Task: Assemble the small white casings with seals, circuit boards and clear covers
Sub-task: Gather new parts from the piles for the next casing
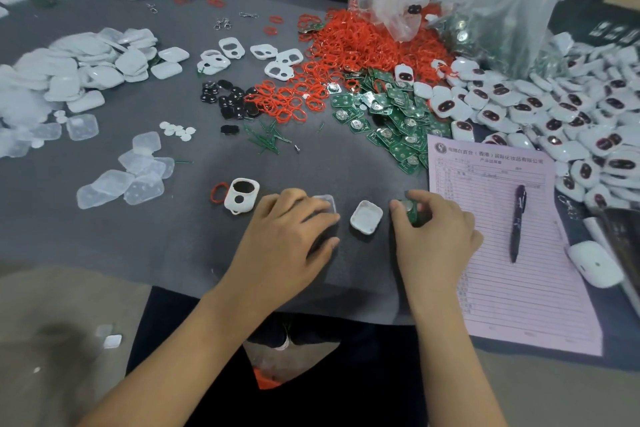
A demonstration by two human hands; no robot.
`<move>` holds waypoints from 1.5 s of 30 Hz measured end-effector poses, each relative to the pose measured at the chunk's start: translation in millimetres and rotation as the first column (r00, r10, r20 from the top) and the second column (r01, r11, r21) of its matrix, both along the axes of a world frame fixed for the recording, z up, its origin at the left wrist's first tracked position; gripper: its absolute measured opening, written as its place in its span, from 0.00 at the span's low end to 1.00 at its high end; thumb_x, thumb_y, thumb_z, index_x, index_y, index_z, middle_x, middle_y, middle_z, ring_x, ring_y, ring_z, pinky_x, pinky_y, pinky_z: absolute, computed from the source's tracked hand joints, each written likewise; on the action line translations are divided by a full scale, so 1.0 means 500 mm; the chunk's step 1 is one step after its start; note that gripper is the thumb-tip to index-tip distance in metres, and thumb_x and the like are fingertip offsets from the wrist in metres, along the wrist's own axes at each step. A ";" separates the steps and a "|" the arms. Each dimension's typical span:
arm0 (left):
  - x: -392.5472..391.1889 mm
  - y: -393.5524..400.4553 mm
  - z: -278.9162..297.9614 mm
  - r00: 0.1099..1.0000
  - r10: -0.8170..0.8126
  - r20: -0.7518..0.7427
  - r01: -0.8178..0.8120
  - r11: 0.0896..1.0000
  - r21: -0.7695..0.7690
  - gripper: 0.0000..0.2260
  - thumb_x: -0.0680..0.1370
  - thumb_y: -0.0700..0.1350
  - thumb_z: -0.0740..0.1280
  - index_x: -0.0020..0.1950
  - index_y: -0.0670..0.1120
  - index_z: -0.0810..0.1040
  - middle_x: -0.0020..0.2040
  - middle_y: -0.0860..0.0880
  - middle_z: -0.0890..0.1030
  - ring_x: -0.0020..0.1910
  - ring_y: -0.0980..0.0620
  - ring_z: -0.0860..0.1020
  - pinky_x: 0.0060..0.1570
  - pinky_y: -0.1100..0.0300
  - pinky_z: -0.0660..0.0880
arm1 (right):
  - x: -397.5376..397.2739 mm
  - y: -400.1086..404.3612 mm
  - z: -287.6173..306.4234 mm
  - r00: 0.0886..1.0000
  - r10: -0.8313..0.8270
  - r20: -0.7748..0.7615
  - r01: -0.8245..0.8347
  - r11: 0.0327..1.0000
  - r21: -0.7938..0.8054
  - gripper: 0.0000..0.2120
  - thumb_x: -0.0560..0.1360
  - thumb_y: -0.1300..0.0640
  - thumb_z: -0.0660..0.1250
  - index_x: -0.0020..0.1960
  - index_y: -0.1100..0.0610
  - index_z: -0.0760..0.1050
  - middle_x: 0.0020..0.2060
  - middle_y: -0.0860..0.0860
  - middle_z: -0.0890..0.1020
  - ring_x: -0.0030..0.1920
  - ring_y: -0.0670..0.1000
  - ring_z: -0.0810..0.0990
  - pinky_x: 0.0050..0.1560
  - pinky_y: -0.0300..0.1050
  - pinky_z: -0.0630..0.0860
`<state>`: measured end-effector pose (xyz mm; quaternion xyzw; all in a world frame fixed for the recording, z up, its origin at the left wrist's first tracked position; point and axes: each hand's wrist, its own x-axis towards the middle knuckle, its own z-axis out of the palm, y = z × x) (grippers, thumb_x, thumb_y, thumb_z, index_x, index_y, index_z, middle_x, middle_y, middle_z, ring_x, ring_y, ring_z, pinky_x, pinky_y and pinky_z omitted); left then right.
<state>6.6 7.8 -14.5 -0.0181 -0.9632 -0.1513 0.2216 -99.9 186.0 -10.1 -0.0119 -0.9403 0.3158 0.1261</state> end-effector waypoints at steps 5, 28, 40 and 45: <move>-0.003 -0.006 0.002 1.000 0.028 0.010 -0.028 0.998 0.058 0.10 0.77 0.53 0.72 0.55 0.51 0.85 0.56 0.56 0.84 0.58 0.47 0.78 0.56 0.52 0.68 | -0.003 0.006 -0.006 0.998 0.057 -0.022 -0.058 0.997 -0.042 0.10 0.75 0.45 0.74 0.52 0.49 0.81 0.45 0.48 0.80 0.53 0.56 0.76 0.54 0.52 0.64; 0.081 -0.202 -0.028 0.920 0.255 -0.298 -0.188 0.954 0.234 0.05 0.81 0.41 0.69 0.49 0.45 0.85 0.50 0.49 0.83 0.50 0.44 0.80 0.62 0.59 0.67 | 0.005 -0.100 0.022 0.931 0.363 -0.046 -0.365 0.917 -0.159 0.10 0.71 0.45 0.79 0.50 0.47 0.84 0.38 0.40 0.78 0.49 0.54 0.79 0.57 0.61 0.73; 0.069 -0.221 -0.042 0.860 0.488 -0.151 -0.455 0.866 0.205 0.07 0.80 0.49 0.67 0.54 0.50 0.83 0.56 0.51 0.80 0.58 0.40 0.76 0.62 0.53 0.67 | 0.037 -0.064 -0.012 0.935 0.348 -0.064 -0.350 0.937 -0.024 0.24 0.78 0.46 0.73 0.72 0.50 0.74 0.61 0.56 0.76 0.61 0.55 0.71 0.64 0.53 0.68; 0.067 -0.218 -0.036 0.879 0.475 -0.045 -0.458 0.865 0.205 0.10 0.81 0.50 0.64 0.58 0.51 0.81 0.55 0.52 0.82 0.57 0.43 0.75 0.59 0.50 0.69 | 0.052 -0.014 -0.021 0.922 0.385 -0.035 -0.384 0.923 0.020 0.17 0.79 0.54 0.70 0.67 0.51 0.78 0.55 0.53 0.76 0.58 0.56 0.71 0.63 0.54 0.69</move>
